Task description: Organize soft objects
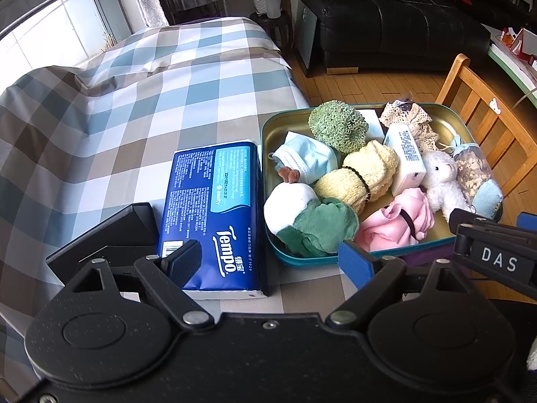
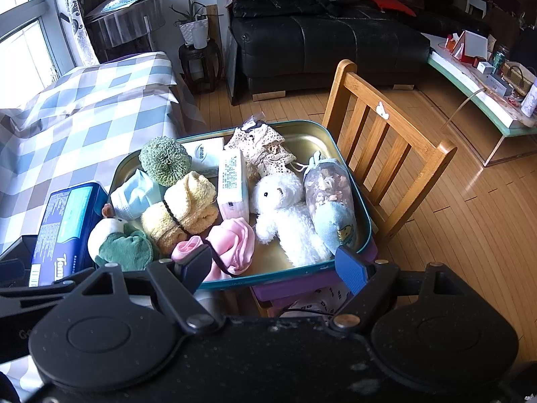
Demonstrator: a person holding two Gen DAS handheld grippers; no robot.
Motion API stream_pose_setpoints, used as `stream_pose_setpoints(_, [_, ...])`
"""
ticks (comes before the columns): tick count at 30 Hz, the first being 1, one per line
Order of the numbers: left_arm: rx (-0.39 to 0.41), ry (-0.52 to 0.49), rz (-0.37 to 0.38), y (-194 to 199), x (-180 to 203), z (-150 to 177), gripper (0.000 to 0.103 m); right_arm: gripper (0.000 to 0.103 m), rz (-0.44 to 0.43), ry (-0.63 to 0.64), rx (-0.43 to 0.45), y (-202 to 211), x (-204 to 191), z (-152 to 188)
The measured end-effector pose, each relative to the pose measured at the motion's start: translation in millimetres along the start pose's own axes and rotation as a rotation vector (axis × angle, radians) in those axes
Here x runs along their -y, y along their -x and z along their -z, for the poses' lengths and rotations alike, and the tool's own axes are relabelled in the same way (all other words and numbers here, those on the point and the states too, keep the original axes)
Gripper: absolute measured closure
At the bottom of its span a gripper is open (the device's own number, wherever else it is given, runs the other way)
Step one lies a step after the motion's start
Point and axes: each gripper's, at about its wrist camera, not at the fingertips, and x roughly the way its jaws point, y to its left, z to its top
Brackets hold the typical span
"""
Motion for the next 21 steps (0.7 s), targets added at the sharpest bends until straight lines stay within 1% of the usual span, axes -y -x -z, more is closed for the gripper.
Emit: stream_pose_setpoints(21, [-0.010,0.005,0.002,-2.0,0.1,2.3,0.017,0.022,0.001,0.005,-0.004,-1.0,-0.7,0.6])
